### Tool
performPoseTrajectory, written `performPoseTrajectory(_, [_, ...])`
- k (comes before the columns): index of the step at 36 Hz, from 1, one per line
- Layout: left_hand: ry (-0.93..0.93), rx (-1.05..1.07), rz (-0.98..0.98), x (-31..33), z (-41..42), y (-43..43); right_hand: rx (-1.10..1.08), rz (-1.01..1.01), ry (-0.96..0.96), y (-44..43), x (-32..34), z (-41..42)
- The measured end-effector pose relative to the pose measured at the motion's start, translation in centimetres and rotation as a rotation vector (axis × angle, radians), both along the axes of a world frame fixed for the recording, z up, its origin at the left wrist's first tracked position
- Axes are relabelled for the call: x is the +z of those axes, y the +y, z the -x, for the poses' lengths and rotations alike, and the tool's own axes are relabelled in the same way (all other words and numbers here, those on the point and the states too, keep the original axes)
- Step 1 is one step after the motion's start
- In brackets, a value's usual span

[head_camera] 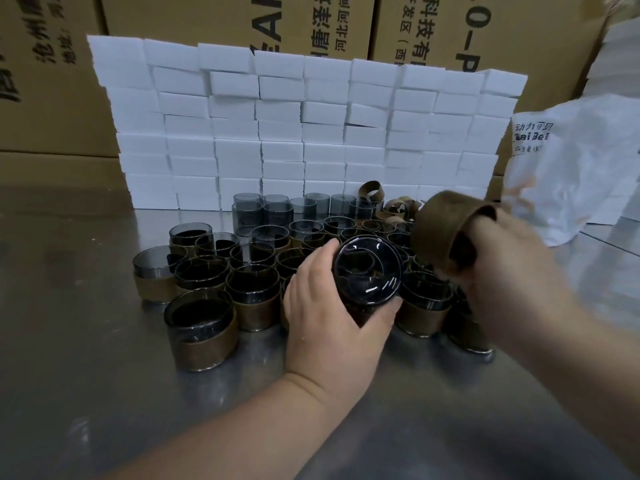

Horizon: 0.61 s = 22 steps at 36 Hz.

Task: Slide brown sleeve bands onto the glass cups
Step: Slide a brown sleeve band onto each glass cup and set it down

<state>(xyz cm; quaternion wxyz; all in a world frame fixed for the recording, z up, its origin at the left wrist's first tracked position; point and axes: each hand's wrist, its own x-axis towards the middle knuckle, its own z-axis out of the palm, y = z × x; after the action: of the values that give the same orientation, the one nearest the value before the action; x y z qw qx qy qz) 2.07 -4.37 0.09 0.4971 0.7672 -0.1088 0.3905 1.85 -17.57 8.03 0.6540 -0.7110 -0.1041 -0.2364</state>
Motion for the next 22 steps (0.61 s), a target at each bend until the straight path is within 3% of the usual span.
performPoseTrajectory(4, [-0.054,0.026,0.004,0.1,0.1,-0.1,0.087,-0.105,0.054,1.8,-2.0,1.3])
performPoseTrajectory(22, [-0.237,-0.029,-0.221,0.0,0.7,0.1,0.090,-0.049,0.056,1.7,-5.3,2.7])
